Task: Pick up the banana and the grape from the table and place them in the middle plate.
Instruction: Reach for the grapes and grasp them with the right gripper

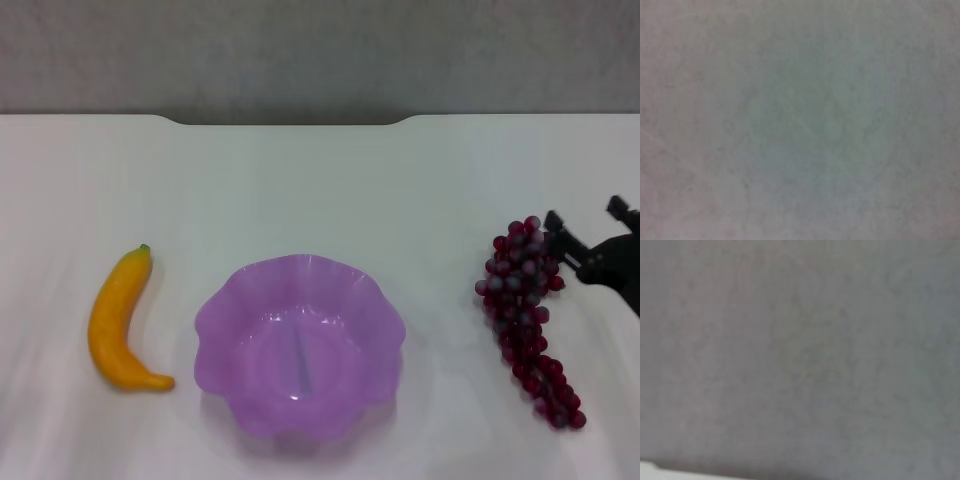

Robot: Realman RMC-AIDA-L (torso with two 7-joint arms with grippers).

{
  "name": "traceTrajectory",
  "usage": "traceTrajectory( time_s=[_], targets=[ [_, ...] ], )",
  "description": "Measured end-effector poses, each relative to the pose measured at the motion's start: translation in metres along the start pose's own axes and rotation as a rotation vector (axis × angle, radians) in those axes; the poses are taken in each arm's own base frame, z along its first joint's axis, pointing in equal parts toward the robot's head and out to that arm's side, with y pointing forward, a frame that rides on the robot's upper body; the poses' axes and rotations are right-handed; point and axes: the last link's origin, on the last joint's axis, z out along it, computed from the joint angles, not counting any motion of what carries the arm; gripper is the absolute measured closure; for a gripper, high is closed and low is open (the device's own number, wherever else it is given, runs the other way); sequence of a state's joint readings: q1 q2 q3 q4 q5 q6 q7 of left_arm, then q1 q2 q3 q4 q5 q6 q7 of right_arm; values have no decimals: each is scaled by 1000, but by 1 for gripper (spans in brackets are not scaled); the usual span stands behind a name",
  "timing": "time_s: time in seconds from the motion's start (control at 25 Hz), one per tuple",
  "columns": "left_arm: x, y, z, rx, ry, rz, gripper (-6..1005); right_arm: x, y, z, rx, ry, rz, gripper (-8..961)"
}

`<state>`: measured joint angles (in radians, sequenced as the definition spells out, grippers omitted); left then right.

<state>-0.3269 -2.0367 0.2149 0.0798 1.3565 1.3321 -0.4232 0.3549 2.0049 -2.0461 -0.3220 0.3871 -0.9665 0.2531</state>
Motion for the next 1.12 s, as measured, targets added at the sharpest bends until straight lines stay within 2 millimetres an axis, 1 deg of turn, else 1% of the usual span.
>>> traceTrajectory(
  time_s=[0.2,0.4,0.52,0.72,0.96,1.12],
  targets=[
    [-1,-4,-1,66,13,-50,825,3,-8,-5,62,17,17,52],
    [0,-7,-2,95,24,-70,723,8,-9,-8,67,50,14,55],
    [-1,-7,-2,97,20,-73,512,10,-9,-8,63,59,13,56],
    [-2,-7,-2,99,13,-71,273,14,-3,-12,24,75,-10,59],
    [-1,-5,-2,96,25,-73,106,22,-6,-14,29,126,-21,60],
    [0,-5,-2,94,30,-73,106,27,-8,-15,39,166,-29,60]
  ],
)
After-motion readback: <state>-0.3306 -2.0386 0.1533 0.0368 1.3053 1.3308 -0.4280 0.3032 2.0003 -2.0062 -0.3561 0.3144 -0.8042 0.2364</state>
